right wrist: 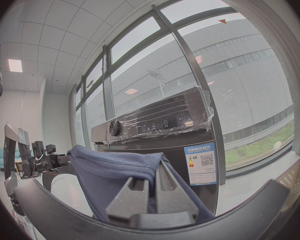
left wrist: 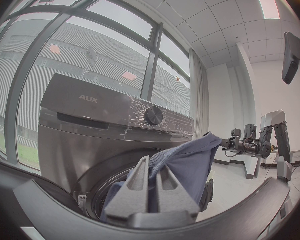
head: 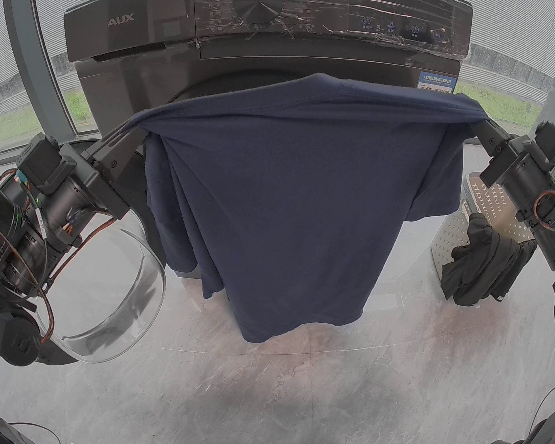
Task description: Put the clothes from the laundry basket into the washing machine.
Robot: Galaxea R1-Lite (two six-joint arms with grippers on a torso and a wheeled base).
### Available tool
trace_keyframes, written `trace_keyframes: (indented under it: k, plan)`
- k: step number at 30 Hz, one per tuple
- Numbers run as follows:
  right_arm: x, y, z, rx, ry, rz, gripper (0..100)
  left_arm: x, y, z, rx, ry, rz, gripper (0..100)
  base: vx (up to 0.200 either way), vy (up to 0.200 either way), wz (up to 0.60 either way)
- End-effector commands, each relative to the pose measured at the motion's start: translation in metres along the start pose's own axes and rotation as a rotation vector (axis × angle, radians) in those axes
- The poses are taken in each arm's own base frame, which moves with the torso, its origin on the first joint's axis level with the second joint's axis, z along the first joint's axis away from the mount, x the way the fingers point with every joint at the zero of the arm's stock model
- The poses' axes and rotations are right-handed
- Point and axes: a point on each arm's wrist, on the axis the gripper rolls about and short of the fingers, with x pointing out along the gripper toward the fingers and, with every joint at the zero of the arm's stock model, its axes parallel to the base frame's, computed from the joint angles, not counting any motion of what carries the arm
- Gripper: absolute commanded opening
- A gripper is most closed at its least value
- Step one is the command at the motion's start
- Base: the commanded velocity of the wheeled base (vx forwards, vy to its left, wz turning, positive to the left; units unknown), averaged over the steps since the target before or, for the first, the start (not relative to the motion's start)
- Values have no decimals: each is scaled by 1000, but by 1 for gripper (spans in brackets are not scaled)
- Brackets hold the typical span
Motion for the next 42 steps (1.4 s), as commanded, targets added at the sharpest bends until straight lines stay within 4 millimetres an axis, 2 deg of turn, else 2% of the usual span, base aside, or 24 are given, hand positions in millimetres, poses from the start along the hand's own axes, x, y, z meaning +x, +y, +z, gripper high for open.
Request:
trace_keyframes:
  k: [1,13,15,17,22,23,25,28,34,36,37,39,41,42]
  plan:
    - [-3,-2,-7,2,30,-7,0,3,1,-7,-8,16,1,0,0,0,0]
    - [-9,-1,-23,9,99,-17,0,10,-8,-20,-41,45,-37,0,0,0,0]
    - [-10,4,-34,25,136,-18,0,16,-18,-25,-66,47,-76,0,0,0,0]
    - [-13,17,-40,53,165,8,0,23,-27,-32,-82,53,-94,0,0,0,0]
    - [-31,29,-60,86,275,23,0,29,-28,-32,-82,40,-72,0,0,0,0]
    - [-34,29,-66,89,301,22,100,29,-28,-33,-82,40,-70,0,0,0,0]
    - [-37,30,-75,95,339,21,100,30,-27,-33,-83,37,-69,0,0,0,0]
    - [-43,30,-100,90,445,21,100,33,-27,-30,-79,23,-54,0,0,0,0]
    - [-31,34,-136,72,531,43,100,33,-31,-30,-85,23,-59,0,0,0,0]
    - [-30,35,-140,73,539,46,100,33,-31,-30,-85,23,-59,0,0,0,0]
    - [-25,40,-155,78,567,66,100,33,-30,-31,-86,25,-57,0,0,0,0]
    - [-21,45,-165,83,583,82,100,33,-31,-32,-87,29,-58,0,0,0,0]
    - [-21,46,-166,83,585,85,100,33,-31,-32,-87,29,-58,0,0,0,0]
    - [-15,58,-178,93,592,124,100,33,-32,-33,-90,32,-62,0,0,0,0]
